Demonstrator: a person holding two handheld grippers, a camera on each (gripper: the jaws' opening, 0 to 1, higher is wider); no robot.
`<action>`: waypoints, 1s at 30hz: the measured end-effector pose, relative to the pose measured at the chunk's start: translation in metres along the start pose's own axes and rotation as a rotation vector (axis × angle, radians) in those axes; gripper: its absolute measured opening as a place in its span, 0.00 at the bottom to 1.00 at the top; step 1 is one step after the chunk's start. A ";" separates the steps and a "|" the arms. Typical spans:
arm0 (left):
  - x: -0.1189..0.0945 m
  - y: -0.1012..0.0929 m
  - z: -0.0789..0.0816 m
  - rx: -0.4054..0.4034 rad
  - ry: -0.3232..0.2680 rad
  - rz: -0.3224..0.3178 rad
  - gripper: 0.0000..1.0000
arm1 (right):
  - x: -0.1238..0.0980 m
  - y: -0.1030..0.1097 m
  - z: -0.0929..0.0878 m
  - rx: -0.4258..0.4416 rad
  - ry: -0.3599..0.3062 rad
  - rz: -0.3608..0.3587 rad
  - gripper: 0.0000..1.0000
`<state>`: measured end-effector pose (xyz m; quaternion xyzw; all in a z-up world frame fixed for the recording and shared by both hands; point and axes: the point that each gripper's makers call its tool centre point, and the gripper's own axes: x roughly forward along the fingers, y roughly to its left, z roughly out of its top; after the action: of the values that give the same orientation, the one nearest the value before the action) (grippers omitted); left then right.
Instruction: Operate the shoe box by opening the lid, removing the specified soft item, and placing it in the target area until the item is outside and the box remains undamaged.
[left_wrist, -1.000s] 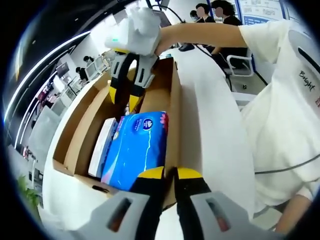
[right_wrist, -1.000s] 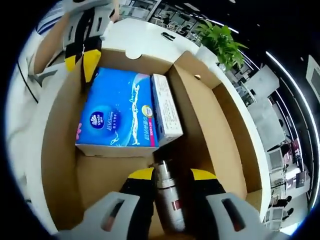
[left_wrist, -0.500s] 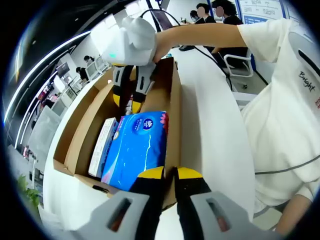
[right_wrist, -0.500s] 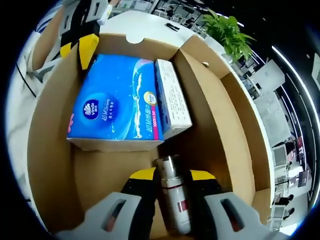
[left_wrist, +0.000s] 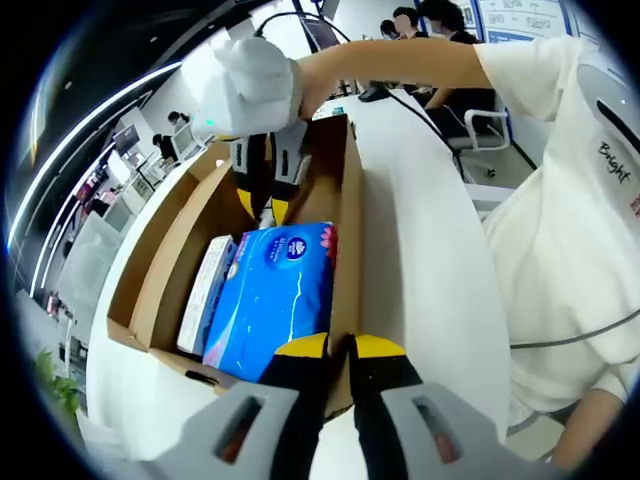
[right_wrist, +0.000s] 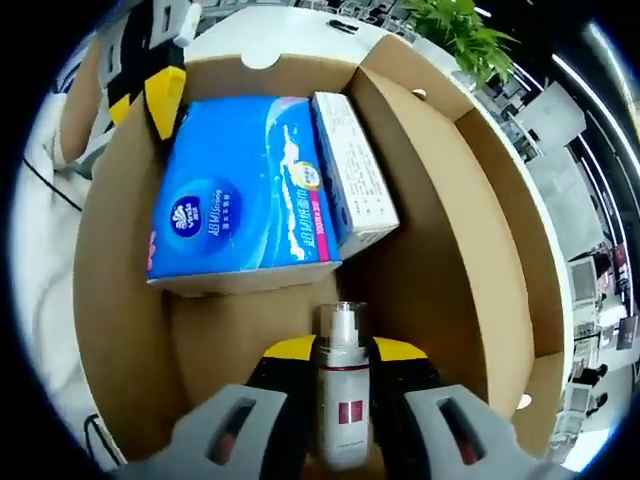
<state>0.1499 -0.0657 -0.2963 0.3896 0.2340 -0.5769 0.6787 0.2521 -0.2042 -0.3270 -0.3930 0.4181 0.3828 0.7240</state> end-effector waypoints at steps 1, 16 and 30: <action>0.000 0.000 0.000 0.001 0.001 0.001 0.07 | -0.001 0.003 0.000 0.012 -0.001 0.019 0.20; 0.000 0.000 -0.001 -0.003 -0.001 -0.004 0.07 | 0.015 0.016 -0.001 -0.026 0.142 0.113 0.20; 0.000 -0.001 -0.001 -0.010 0.014 -0.008 0.07 | 0.016 0.020 -0.004 -0.007 0.187 0.190 0.19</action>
<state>0.1493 -0.0650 -0.2973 0.3892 0.2434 -0.5758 0.6766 0.2388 -0.1956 -0.3482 -0.3882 0.5178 0.4128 0.6410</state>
